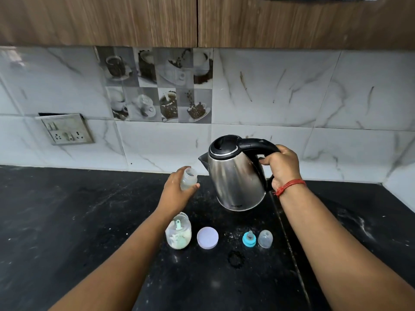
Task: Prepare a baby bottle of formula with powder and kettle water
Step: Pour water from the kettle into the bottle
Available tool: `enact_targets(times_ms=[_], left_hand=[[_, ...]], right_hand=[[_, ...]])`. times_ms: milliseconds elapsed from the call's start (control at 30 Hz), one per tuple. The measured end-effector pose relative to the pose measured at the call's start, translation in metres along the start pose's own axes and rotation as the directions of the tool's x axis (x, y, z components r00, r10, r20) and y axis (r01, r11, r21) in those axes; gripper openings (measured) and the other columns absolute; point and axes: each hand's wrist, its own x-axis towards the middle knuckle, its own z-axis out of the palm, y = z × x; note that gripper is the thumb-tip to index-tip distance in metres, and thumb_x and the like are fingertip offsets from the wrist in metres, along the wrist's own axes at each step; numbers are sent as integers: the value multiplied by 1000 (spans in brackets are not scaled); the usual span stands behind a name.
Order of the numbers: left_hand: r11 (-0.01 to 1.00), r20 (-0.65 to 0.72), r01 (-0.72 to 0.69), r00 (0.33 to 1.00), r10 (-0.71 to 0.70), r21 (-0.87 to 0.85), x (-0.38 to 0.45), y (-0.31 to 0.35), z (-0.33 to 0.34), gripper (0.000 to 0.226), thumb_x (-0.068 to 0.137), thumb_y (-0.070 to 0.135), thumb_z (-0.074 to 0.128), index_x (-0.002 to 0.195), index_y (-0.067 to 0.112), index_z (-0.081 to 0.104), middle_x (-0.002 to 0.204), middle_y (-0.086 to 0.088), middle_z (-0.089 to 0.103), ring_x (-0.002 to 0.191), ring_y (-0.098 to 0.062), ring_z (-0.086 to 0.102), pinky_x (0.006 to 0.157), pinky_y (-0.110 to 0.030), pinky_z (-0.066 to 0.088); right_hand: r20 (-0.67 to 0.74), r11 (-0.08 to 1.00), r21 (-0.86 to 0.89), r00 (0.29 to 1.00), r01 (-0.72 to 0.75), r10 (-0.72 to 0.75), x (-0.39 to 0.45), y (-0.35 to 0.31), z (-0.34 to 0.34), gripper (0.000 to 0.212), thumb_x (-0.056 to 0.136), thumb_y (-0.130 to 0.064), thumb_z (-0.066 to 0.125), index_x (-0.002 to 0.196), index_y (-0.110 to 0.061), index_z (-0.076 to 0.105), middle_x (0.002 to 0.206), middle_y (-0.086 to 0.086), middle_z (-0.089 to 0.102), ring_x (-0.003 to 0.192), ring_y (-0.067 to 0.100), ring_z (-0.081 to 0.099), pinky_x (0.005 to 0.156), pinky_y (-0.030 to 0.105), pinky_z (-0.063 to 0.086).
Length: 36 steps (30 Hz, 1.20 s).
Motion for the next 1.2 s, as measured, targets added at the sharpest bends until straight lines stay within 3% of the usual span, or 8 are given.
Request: enact_targets(times_ms=[100, 267, 467, 567, 633, 767, 967, 1200], left_hand=[[1000, 4, -1, 1000, 1, -8, 0, 10, 0, 57, 91, 26, 77, 142, 21, 53, 129, -6, 57, 120, -21, 55, 106, -38, 46], [1000, 4, -2, 1000, 2, -5, 2, 21, -1, 57, 91, 25, 77, 143, 20, 54, 130, -8, 58, 121, -24, 55, 107, -39, 45], [1000, 17, -15, 1000, 15, 27, 1, 24, -3, 59, 90, 29, 78, 143, 23, 53, 129, -7, 57, 119, -24, 56, 105, -39, 48], [999, 25, -22, 999, 21, 41, 0, 24, -3, 60, 89, 29, 78, 144, 24, 53, 129, -6, 57, 117, -22, 56, 102, -34, 47], [999, 38, -25, 999, 23, 46, 0, 24, -4, 59, 88, 28, 78, 142, 24, 54, 128, -5, 58, 116, -22, 57, 101, -32, 46], [998, 75, -32, 997, 27, 60, -3, 23, -5, 57, 87, 26, 80, 139, 21, 57, 125, -5, 61, 114, -23, 59, 97, -30, 46], [998, 82, -24, 996, 20, 54, -5, 21, -6, 56, 87, 27, 81, 138, 21, 57, 126, -4, 62, 113, -20, 59, 95, -27, 44], [998, 94, -33, 995, 28, 46, -6, 21, -5, 54, 86, 27, 81, 135, 22, 59, 123, -3, 63, 110, -19, 59, 90, -26, 43]], right_hand=[[17, 999, -28, 999, 31, -31, -6, -8, -1, 27, 54, 10, 61, 65, -14, 65, 61, -5, 58, 63, 17, 55, 64, 26, 46], [21, 990, -113, 997, 80, -78, -10, -21, -3, 28, 54, 12, 59, 81, 4, 60, 72, 7, 56, 70, 21, 53, 69, 31, 43], [34, 958, -241, 988, 157, -153, -13, -38, 2, 25, 45, 3, 56, 60, -16, 60, 50, -11, 51, 59, 18, 53, 62, 30, 44], [36, 918, -348, 981, 192, -192, -13, -45, 5, 30, 46, -1, 55, 66, -22, 64, 50, -11, 54, 64, 25, 58, 64, 34, 48], [45, 891, -401, 976, 211, -211, -13, -50, 8, 33, 48, -4, 54, 73, -23, 65, 56, -5, 58, 74, 34, 65, 72, 42, 56], [76, 834, -486, 964, 260, -256, -16, -59, 14, 33, 54, -5, 53, 73, -29, 64, 60, -3, 58, 84, 39, 66, 87, 53, 56], [98, 751, -592, 950, 294, -296, -21, -69, 21, 21, 65, 3, 53, 73, -15, 61, 64, 3, 59, 84, 37, 62, 94, 53, 48], [125, 629, -693, 918, 352, -376, -24, -78, 28, 21, 70, 4, 52, 76, -15, 60, 66, 1, 60, 78, 30, 57, 90, 47, 47]])
